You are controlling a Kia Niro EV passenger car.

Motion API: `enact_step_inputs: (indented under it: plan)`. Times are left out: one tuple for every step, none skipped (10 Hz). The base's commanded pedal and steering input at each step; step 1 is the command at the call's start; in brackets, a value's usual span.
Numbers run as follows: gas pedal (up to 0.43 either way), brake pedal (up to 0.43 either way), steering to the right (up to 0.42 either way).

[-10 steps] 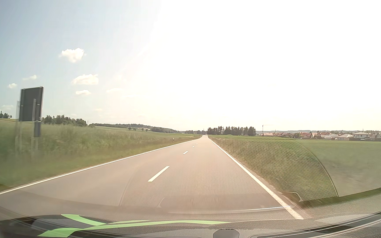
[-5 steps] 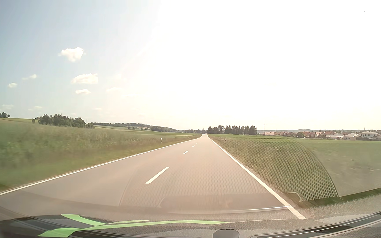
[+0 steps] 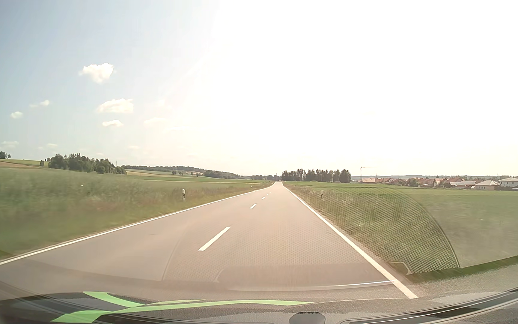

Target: Follow the waypoints while adhering to traffic rules and regulations

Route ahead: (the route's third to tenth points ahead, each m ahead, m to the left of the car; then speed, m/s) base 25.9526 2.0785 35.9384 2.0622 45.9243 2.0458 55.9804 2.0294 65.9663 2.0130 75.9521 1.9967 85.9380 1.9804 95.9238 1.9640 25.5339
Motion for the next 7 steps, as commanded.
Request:
enact_step_inputs:
  plan:
    - [0.157,0.0,-0.001]
    - [0.157,0.0,-0.001]
    - [0.157,0.0,-0.001]
    - [0.157,0.0,-0.001]
    - [0.15,0.0,-0.001]
    - [0.15,0.0,-0.001]
    - [0.15,0.0,-0.001]
